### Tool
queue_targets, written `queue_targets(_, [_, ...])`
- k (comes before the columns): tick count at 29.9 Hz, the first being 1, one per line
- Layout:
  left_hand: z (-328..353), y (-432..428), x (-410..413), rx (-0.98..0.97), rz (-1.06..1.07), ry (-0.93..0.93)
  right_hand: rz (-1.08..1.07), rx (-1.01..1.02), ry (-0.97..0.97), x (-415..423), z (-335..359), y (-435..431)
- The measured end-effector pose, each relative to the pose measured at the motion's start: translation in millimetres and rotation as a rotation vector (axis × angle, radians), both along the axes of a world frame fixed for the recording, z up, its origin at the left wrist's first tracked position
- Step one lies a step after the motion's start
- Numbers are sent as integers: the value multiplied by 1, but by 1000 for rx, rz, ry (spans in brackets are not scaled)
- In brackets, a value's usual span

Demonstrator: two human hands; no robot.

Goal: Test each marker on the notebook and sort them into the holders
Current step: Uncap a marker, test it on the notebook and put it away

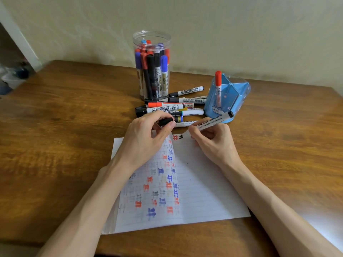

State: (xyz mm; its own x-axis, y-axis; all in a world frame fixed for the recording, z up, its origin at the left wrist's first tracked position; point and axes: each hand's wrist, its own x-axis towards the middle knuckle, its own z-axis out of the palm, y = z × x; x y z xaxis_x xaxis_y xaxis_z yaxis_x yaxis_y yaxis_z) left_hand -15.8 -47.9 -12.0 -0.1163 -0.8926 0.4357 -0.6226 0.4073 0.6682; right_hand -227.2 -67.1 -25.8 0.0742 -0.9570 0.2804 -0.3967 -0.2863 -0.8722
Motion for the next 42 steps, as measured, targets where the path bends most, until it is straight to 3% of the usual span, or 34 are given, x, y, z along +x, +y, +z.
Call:
queue_targets(26, [1, 4, 0, 44, -16, 17, 21, 31, 52, 1, -2, 0])
queue_targets(33, [-2, 3, 3, 97, -60, -25, -3, 104, -319, -5, 9, 6])
queue_targets(42, [0, 4, 0, 180, -60, 98, 137, 199, -507, -8, 17, 11])
